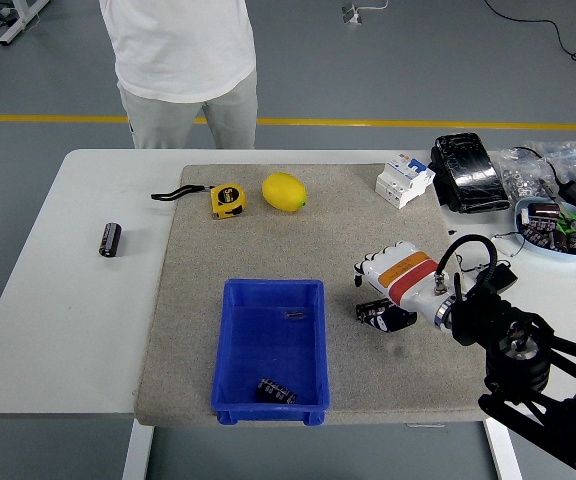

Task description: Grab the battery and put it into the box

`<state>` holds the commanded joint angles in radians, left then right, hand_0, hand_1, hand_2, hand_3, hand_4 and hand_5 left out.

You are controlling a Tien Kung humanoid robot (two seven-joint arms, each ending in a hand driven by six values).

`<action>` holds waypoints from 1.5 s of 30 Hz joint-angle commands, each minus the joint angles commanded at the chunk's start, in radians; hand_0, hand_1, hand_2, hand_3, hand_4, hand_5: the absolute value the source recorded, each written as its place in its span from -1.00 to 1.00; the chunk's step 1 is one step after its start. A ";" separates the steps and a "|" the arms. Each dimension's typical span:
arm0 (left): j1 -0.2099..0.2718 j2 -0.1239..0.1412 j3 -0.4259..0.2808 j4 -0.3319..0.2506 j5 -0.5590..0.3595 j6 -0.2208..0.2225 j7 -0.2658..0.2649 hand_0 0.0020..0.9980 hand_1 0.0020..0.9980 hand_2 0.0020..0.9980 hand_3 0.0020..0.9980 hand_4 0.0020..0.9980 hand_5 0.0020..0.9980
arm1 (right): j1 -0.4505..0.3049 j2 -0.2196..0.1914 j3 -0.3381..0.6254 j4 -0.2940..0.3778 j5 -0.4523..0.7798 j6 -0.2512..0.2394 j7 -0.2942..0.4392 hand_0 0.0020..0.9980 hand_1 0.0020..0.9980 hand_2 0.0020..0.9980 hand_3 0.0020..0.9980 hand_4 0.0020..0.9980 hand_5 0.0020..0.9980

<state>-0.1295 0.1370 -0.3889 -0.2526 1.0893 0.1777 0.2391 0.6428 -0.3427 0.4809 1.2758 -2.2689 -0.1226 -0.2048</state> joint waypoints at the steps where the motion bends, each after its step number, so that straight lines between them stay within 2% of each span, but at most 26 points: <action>1: 0.001 0.000 -0.001 0.000 0.003 -0.001 0.001 0.40 0.38 0.46 0.25 0.29 0.31 | -0.001 0.001 0.000 -0.007 0.000 -0.008 0.006 0.00 0.05 0.12 0.05 0.59 -0.67; 6: 0.003 0.000 -0.003 -0.001 0.007 -0.003 0.002 0.40 0.38 0.46 0.25 0.29 0.31 | -0.006 0.000 -0.001 -0.029 0.000 -0.030 0.028 0.00 0.05 0.12 0.05 0.59 -0.67; 7: 0.004 0.000 -0.002 -0.001 0.007 -0.003 0.002 0.40 0.38 0.46 0.25 0.29 0.31 | -0.007 -0.001 -0.002 -0.034 0.000 -0.034 0.033 -0.06 0.01 0.06 0.02 0.51 -0.80; 12: 0.004 -0.001 -0.004 -0.002 0.011 -0.004 0.003 0.40 0.38 0.46 0.25 0.29 0.31 | -0.010 -0.001 -0.005 -0.045 0.000 -0.037 0.042 -0.06 0.01 0.06 0.02 0.51 -0.80; 13: 0.005 -0.001 -0.004 -0.002 0.012 -0.004 0.003 0.40 0.38 0.46 0.25 0.29 0.31 | -0.011 -0.001 -0.005 -0.045 0.000 -0.035 0.043 -0.09 0.00 0.05 0.02 0.54 -0.76; 30: -0.003 -0.005 0.003 -0.003 0.006 -0.002 -0.002 0.40 0.38 0.46 0.25 0.29 0.31 | -0.010 0.000 0.002 -0.084 0.000 -0.002 0.054 -0.07 0.05 0.12 0.08 0.53 -0.76; 45: -0.004 -0.007 0.005 -0.003 0.006 -0.003 -0.004 0.40 0.38 0.46 0.25 0.29 0.31 | -0.005 -0.002 0.009 -0.086 0.000 0.033 0.063 -0.03 0.13 0.20 0.19 0.61 -0.79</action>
<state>-0.1340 0.1304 -0.3834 -0.2560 1.0952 0.1744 0.2351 0.6379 -0.3447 0.4899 1.1902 -2.2689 -0.0893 -0.1421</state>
